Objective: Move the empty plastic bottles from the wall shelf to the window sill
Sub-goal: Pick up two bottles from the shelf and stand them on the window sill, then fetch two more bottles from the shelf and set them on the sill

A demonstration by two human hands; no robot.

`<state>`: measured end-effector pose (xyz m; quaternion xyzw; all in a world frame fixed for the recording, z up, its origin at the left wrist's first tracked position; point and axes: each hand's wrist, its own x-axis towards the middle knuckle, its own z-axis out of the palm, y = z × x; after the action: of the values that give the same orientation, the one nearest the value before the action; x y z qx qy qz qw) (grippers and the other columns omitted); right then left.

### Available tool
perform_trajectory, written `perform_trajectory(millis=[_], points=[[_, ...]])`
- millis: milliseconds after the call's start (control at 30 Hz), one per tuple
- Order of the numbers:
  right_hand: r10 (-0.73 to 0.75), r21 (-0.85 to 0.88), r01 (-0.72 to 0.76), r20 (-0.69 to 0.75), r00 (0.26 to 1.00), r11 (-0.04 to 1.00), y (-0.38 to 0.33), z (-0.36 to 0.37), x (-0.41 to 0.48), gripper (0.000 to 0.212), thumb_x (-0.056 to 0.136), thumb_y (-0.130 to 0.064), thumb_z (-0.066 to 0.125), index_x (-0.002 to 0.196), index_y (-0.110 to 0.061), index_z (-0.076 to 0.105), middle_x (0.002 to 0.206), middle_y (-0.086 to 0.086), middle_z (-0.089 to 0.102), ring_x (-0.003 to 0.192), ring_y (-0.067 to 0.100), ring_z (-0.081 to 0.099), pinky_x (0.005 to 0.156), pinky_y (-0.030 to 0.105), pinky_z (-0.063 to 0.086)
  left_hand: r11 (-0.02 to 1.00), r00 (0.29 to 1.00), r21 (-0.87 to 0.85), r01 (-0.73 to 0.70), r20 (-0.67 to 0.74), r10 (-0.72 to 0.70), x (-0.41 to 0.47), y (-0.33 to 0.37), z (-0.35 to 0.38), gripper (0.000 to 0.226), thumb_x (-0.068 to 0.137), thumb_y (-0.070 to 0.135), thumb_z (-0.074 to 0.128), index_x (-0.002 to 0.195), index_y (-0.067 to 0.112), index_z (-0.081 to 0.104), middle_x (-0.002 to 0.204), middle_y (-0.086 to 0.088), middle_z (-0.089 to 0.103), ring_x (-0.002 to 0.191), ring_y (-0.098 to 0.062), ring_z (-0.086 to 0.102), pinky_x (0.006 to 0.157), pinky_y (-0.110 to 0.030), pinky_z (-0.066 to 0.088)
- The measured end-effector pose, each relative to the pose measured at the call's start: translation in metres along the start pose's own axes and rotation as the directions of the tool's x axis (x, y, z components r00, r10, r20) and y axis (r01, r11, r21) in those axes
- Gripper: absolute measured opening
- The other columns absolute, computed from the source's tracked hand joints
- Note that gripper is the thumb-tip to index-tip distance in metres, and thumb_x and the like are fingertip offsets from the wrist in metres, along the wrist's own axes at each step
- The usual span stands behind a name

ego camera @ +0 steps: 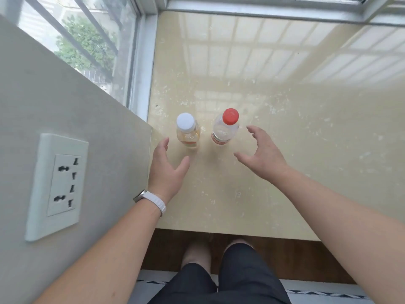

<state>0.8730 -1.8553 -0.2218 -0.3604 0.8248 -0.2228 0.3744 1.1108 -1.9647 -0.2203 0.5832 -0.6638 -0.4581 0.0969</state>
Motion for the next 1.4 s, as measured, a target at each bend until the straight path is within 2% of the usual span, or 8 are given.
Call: perform_trajectory(millis=[67, 300, 433, 600, 833, 967, 1167, 1400], points=[[-0.009, -0.042, 0.009, -0.010, 1.000, 0.999, -0.009, -0.016, -0.017, 0.073, 0.087, -0.033, 0.069, 0.149, -0.021, 0.032, 0.153, -0.004, 0.036, 0.141, 0.014, 0.033, 0.109, 0.025, 0.026, 0.995, 0.999, 0.093, -0.045, 0.022, 0.043, -0.014, 0.013, -0.013, 0.067, 0.091, 0.028, 0.066, 0.149, 0.015, 0.035, 0.150, -0.001, 0.042, 0.139, -0.014, 0.037, 0.110, -0.025, 0.028], [-0.105, -0.180, 0.083, -0.118, 0.987, 0.980, -0.046, -0.075, -0.083, 0.057, 0.094, -0.039, 0.056, 0.146, -0.022, 0.038, 0.150, -0.003, 0.041, 0.138, 0.019, 0.035, 0.108, 0.030, 0.028, 0.885, 0.952, 0.350, -0.305, 0.078, 0.297, -0.062, 0.074, -0.045, 0.046, 0.092, 0.030, 0.060, 0.135, 0.013, 0.055, 0.135, -0.008, 0.057, 0.126, -0.028, 0.049, 0.104, -0.041, 0.038], [-0.156, -0.281, 0.093, -0.212, 0.965, 0.955, -0.060, -0.110, -0.132, 0.054, 0.094, -0.040, 0.055, 0.143, -0.020, 0.044, 0.150, -0.001, 0.043, 0.139, 0.018, 0.034, 0.111, 0.032, 0.029, 0.731, 0.855, 0.454, -0.509, 0.172, 0.489, -0.084, 0.113, -0.051, 0.048, 0.087, 0.036, 0.056, 0.129, 0.014, 0.060, 0.137, -0.010, 0.057, 0.122, -0.031, 0.053, 0.098, -0.047, 0.043], [-0.193, -0.424, 0.057, -0.283, 0.939, 0.904, -0.056, -0.144, -0.187, 0.056, 0.095, -0.045, 0.054, 0.143, -0.018, 0.048, 0.150, 0.004, 0.044, 0.139, 0.022, 0.036, 0.113, 0.036, 0.029, 0.550, 0.688, 0.435, -0.714, 0.289, 0.665, -0.101, 0.161, -0.038, 0.050, 0.084, 0.042, 0.050, 0.125, 0.014, 0.061, 0.131, -0.013, 0.060, 0.120, -0.037, 0.056, 0.094, -0.052, 0.047], [-0.126, -0.533, -0.070, -0.323, 0.938, 0.843, -0.027, -0.189, -0.249, 0.059, 0.097, -0.052, 0.039, 0.149, -0.024, 0.035, 0.158, 0.000, 0.031, 0.145, 0.019, 0.023, 0.113, 0.035, 0.021, 0.432, 0.619, 0.476, -0.766, 0.363, 0.696, -0.141, 0.232, 0.000, 0.060, 0.086, 0.050, 0.041, 0.132, 0.017, 0.060, 0.137, -0.012, 0.059, 0.128, -0.036, 0.051, 0.103, -0.055, 0.043], [-0.122, -0.570, -0.104, -0.345, 0.931, 0.815, -0.004, -0.225, -0.279, 0.065, 0.092, -0.056, 0.030, 0.145, -0.022, 0.041, 0.153, 0.002, 0.039, 0.142, 0.023, 0.030, 0.110, 0.037, 0.028, 0.342, 0.551, 0.474, -0.812, 0.426, 0.718, -0.172, 0.264, 0.030, 0.062, 0.087, 0.052, 0.036, 0.136, 0.020, 0.058, 0.142, -0.009, 0.055, 0.134, -0.033, 0.046, 0.109, -0.052, 0.037], [-0.110, -0.527, -0.163, -0.449, 0.887, 0.834, 0.054, -0.283, -0.335, 0.063, 0.088, -0.054, 0.034, 0.131, -0.015, 0.058, 0.138, 0.009, 0.056, 0.129, 0.031, 0.050, 0.100, 0.044, 0.043, 0.215, 0.432, 0.440, -0.872, 0.482, 0.762, -0.226, 0.319, 0.094, 0.061, 0.088, 0.056, 0.035, 0.135, 0.025, 0.057, 0.146, -0.006, 0.053, 0.137, -0.031, 0.043, 0.114, -0.051, 0.029], [-0.005, -0.421, -0.286, -0.570, 0.822, 0.861, 0.142, -0.332, -0.411, 0.070, 0.087, -0.059, 0.026, 0.137, -0.017, 0.052, 0.146, 0.009, 0.048, 0.136, 0.032, 0.042, 0.106, 0.045, 0.036, 0.031, 0.254, 0.360, -0.932, 0.591, 0.766, -0.295, 0.382, 0.189, 0.057, 0.093, 0.054, 0.040, 0.141, 0.026, 0.052, 0.152, -0.005, 0.046, 0.142, -0.029, 0.036, 0.118, -0.048, 0.023]])
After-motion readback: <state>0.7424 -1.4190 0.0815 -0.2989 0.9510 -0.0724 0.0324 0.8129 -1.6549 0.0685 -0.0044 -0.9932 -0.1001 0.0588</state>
